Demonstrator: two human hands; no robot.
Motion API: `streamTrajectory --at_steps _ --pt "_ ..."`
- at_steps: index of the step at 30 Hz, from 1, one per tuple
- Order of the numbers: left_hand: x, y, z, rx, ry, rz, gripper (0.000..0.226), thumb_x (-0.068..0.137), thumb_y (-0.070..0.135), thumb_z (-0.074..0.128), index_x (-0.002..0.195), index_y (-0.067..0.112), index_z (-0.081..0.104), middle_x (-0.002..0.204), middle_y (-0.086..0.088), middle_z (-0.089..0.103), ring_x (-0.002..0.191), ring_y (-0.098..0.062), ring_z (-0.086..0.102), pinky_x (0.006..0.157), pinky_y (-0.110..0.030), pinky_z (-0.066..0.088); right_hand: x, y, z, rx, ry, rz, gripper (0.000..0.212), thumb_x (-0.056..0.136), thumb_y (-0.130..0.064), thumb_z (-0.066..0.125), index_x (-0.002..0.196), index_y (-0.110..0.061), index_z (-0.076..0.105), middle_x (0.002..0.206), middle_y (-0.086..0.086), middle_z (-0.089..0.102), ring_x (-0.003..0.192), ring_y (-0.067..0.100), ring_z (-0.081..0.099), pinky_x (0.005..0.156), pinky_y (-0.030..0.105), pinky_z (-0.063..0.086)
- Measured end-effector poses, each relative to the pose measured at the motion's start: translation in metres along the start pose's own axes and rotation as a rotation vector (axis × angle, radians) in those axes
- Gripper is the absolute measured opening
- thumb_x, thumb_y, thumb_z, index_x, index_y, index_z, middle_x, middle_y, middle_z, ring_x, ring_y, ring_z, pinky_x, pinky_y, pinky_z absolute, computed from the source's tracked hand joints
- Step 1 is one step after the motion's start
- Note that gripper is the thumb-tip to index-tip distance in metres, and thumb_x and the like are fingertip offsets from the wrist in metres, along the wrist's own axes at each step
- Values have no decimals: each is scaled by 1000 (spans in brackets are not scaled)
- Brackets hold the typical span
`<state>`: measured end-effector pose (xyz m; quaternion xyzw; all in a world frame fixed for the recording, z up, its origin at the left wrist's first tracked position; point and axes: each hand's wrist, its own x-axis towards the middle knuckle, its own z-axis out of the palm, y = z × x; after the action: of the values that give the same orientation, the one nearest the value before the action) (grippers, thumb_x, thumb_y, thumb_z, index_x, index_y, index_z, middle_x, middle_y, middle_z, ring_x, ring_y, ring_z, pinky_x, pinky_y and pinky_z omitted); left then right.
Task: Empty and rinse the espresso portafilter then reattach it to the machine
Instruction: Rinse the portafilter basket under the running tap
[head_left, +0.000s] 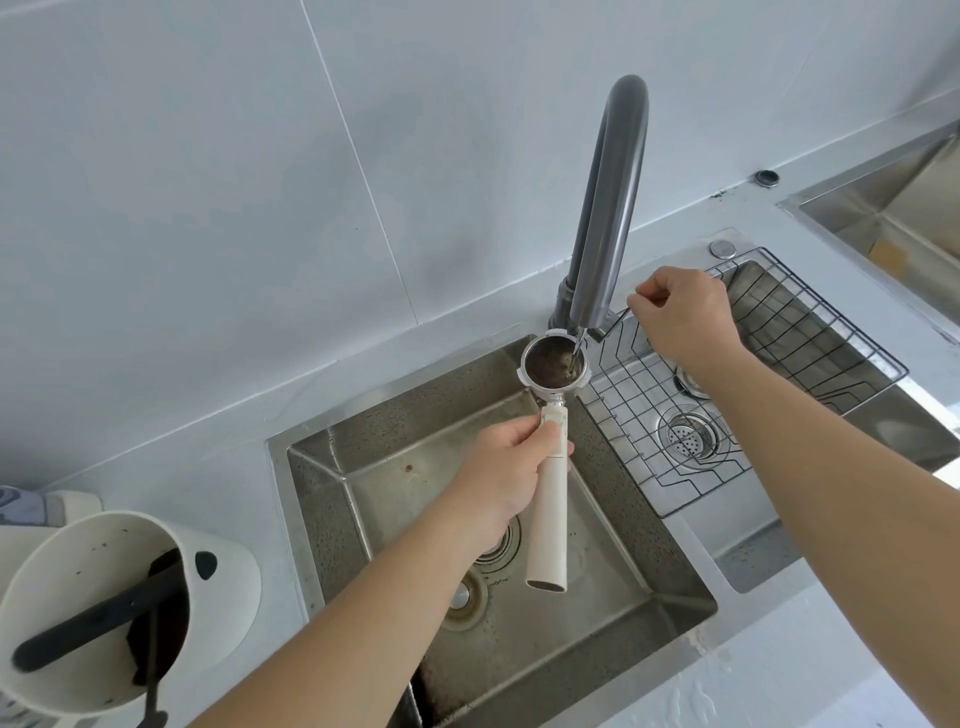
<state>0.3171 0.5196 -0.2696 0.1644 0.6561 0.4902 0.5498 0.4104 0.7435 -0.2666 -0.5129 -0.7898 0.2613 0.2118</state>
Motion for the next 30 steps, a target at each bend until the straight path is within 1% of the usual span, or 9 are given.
streamTrajectory --at_steps 4,10,15,17,20,22,23,27,30 --pt "1 3 5 -163 -43 -78 20 97 25 57 99 10 69 82 -1 70 69 -10 65 64 -26 55 -2 0 1 9 2 -2 15 89 -14 63 90 -2 71 85 13 74 79 30 68 73 34 55" --pt "6 4 7 -237 -86 -111 30 98 25 55 116 3 66 83 -1 70 73 -13 65 72 -31 53 -1 -1 0 3 -3 6 15 90 -14 62 91 -2 72 85 13 73 79 29 68 72 32 53" --pt "8 4 8 -270 -120 -114 28 98 24 54 115 6 67 87 -3 70 79 -15 64 76 -33 52 -1 -2 0 2 -3 22 15 90 -15 62 91 -4 72 87 12 73 79 28 68 70 28 50" --pt "9 6 10 -300 -139 -128 28 98 24 54 115 5 67 86 -4 70 78 -15 64 74 -32 53 -1 -2 0 -1 -3 26 15 90 -15 62 91 -4 72 87 12 74 80 29 68 70 29 50" --pt "8 8 13 -365 -166 -166 30 99 23 53 118 3 66 85 -5 69 73 -15 65 67 -30 54 -2 -2 0 1 0 28 15 89 -15 62 91 -3 71 88 12 73 81 30 68 73 33 54" --pt "5 8 14 -398 -188 -189 29 100 23 51 114 4 67 83 -6 68 69 -14 64 63 -29 53 -2 -3 0 3 4 29 15 89 -15 62 91 -3 71 88 13 73 82 30 68 74 34 55" --pt "4 8 15 -410 -200 -199 28 100 23 51 112 4 67 82 -6 67 68 -14 63 62 -28 53 -2 -3 0 4 5 29 15 89 -15 62 91 -4 71 88 13 73 81 30 68 74 34 55" --pt "-4 7 16 -486 -244 -259 35 100 25 50 119 0 64 80 -6 65 66 -15 60 60 -27 52 -3 -3 0 9 4 26 15 90 -14 61 90 -3 71 88 13 73 80 30 68 72 33 54" --pt "-6 5 16 -571 -277 -305 34 100 26 48 116 0 63 79 -7 65 64 -14 60 56 -24 53 -2 -3 0 4 13 18 16 89 -14 61 89 -1 71 86 14 73 80 31 67 73 33 52"
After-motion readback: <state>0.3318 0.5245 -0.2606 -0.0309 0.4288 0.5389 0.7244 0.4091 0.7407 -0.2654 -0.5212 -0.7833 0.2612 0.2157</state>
